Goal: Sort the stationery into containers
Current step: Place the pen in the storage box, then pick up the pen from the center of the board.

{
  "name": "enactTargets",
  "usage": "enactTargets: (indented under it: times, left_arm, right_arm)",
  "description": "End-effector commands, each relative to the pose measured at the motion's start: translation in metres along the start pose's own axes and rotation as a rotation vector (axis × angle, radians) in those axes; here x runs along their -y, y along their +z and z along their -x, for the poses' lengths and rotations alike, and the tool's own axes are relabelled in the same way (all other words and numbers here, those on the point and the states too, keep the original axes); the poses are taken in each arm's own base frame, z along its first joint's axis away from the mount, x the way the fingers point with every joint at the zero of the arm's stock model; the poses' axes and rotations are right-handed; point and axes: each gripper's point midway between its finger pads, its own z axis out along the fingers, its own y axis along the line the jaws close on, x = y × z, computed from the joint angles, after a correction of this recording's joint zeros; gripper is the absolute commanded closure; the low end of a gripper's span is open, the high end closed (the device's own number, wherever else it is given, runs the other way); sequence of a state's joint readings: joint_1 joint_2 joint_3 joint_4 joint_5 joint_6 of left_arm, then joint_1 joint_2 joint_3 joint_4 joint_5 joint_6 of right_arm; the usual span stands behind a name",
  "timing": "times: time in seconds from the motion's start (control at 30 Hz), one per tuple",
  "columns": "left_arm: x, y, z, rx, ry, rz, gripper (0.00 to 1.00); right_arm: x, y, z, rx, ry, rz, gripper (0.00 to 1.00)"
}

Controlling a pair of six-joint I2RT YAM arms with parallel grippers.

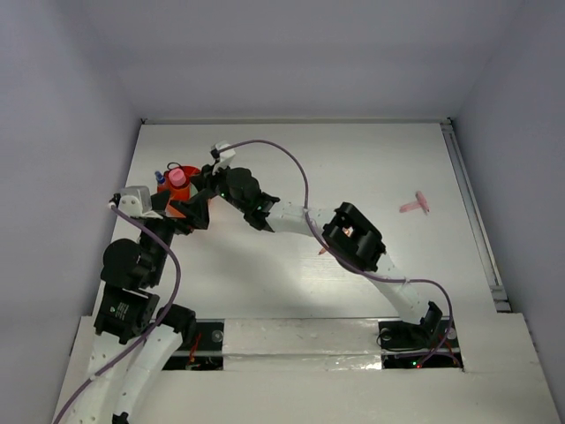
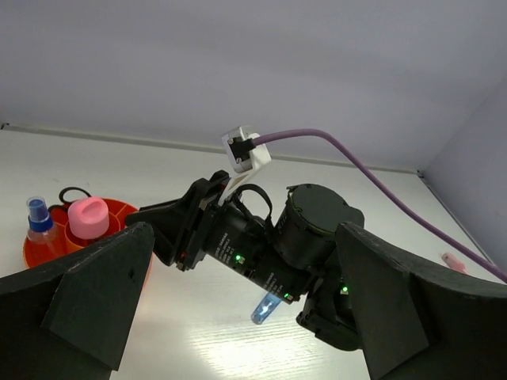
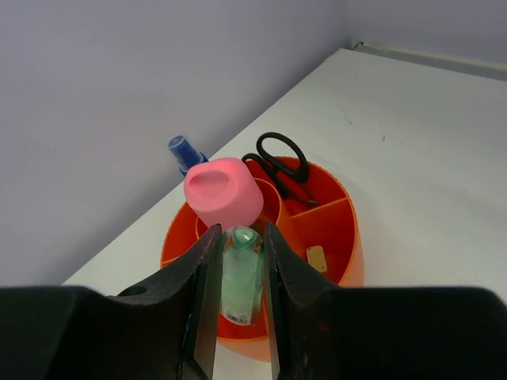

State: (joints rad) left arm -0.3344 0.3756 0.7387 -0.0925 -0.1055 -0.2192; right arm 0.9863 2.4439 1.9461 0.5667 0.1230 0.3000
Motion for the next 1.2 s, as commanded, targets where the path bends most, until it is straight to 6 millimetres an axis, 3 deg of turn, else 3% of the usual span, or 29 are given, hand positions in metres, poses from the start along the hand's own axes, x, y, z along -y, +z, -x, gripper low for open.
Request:
enactTargets:
  times: [0.0,0.13,0.3,0.57,0.7,0.77,0.9,0.93,1.0,1.03,1.07,1.17]
  left_arm:
    - [0.008,0.005,0.008,0.035,-0.009,-0.041,0.01]
    - [0.005,0.006,0.009,0.039,-0.01,-0.028,0.01]
    - [0.004,0.007,0.009,0.042,-0.011,-0.029,0.01]
    - [0.004,0.008,0.008,0.037,-0.013,-0.036,0.01]
    - [0.002,0.008,0.009,0.04,-0.013,-0.027,0.01]
    - [0.002,0.009,0.008,0.037,-0.013,-0.028,0.01]
    - [0.002,0.008,0.007,0.036,-0.013,-0.026,0.01]
    - [0.002,0.009,0.007,0.034,-0.013,-0.025,0.01]
    - [0.003,0.009,0.006,0.032,-0.013,-0.034,0.01]
    - [0.004,0.009,0.006,0.029,-0.012,-0.038,0.01]
    - [0.004,0.01,0.005,0.026,-0.015,-0.041,0.01]
    - [0.015,0.012,-0.001,-0.003,-0.021,-0.099,0.01]
  right_arm:
    - [0.0,-0.001,0.031,0.093,-0.044,-0.016,1.0]
    - [0.002,-0.003,0.032,0.09,-0.07,-0.024,1.0]
    - [-0.004,-0.003,0.029,0.078,-0.063,0.011,0.92]
    - [-0.018,-0.006,0.024,0.029,-0.044,0.077,0.51]
    - [-0.022,-0.013,0.038,0.019,-0.034,0.072,0.4]
    - [-0.025,-0.018,0.051,0.022,-0.023,0.067,0.39]
    - [-0.027,-0.039,0.071,0.007,0.003,0.045,0.42]
    - [-0.017,-0.046,0.073,-0.012,0.013,0.018,0.44]
    - [-0.01,-0.071,0.078,-0.043,0.023,-0.028,0.64]
    - [0.002,-0.081,0.072,-0.082,0.033,-0.065,0.7]
    - [0.017,-0.091,0.069,-0.106,0.04,-0.111,0.85]
    - [0.055,-0.14,0.035,-0.255,0.074,-0.217,0.89]
